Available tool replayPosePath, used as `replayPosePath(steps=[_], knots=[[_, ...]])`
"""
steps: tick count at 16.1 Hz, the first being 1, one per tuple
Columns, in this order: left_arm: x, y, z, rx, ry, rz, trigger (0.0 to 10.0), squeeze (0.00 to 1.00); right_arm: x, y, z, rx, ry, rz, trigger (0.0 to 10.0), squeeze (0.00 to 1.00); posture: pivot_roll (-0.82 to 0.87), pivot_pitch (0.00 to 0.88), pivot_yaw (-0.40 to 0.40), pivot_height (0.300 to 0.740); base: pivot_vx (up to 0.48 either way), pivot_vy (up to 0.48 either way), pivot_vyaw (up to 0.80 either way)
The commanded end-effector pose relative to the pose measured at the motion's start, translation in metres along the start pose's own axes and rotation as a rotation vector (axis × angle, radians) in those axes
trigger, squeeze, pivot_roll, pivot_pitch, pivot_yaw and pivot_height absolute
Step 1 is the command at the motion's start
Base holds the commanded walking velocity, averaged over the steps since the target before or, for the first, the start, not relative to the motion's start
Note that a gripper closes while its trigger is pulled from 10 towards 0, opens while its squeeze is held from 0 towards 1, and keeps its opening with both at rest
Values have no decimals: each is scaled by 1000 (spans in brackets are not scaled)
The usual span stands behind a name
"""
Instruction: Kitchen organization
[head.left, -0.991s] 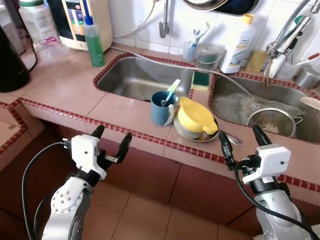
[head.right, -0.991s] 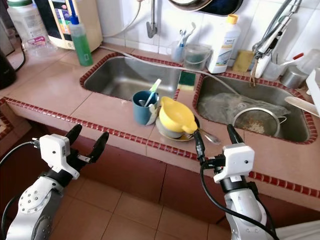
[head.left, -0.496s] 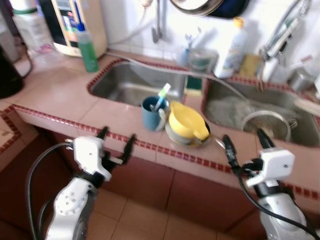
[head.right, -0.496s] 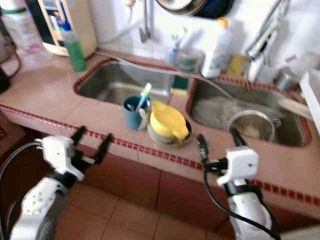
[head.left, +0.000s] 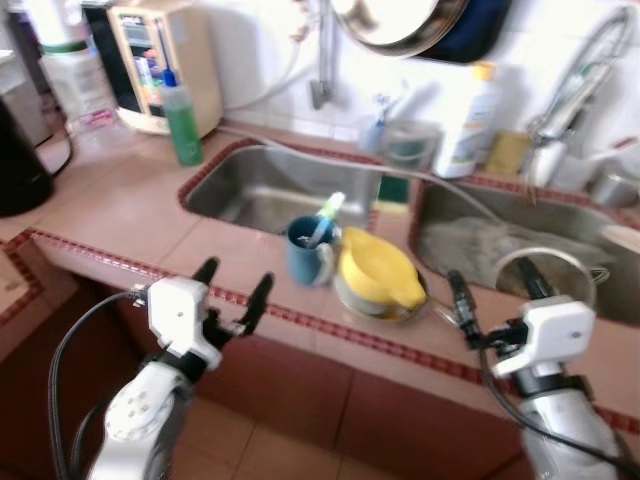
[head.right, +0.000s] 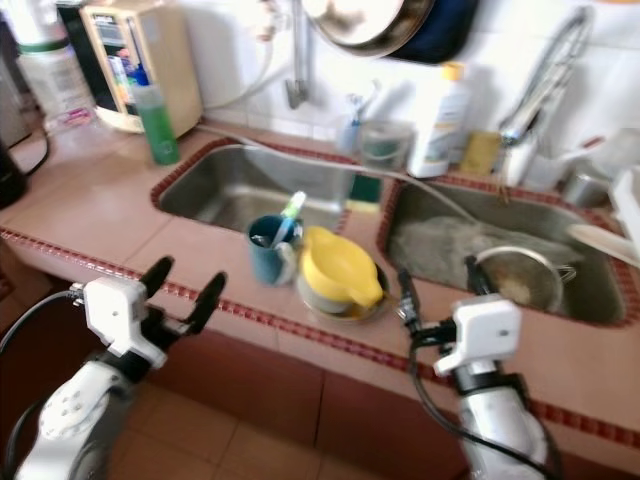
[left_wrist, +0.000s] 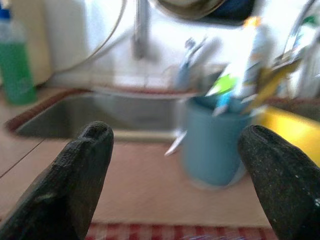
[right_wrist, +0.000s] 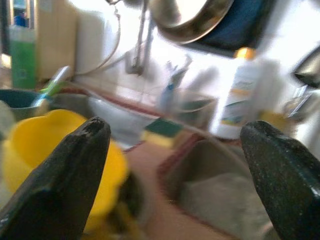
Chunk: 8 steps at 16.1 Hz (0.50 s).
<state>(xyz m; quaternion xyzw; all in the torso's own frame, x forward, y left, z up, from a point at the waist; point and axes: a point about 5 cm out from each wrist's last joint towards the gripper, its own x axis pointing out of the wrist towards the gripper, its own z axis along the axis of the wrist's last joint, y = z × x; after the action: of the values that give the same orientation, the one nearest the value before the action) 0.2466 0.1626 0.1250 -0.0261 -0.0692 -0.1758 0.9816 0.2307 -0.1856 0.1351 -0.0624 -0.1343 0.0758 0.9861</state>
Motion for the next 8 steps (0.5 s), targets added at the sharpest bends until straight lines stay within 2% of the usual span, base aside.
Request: replayPosePath(steps=[1,7,8], knots=[[0,-4,3,-8,-12,-16,10000,0,0,-4,5,-21,-9,6,10000,0,-199,85,-19,740,0,0,0],[6,-23,4,2,-7,-135,10000,0,2,4,3,-18,22,111,10000,0,-212,103,-10,740,0,0,0],[11,-32,5,14,-13,-194,10000,0,4,6,3,-23,30,172,10000,0,-221,111,-6,740,0,0,0]])
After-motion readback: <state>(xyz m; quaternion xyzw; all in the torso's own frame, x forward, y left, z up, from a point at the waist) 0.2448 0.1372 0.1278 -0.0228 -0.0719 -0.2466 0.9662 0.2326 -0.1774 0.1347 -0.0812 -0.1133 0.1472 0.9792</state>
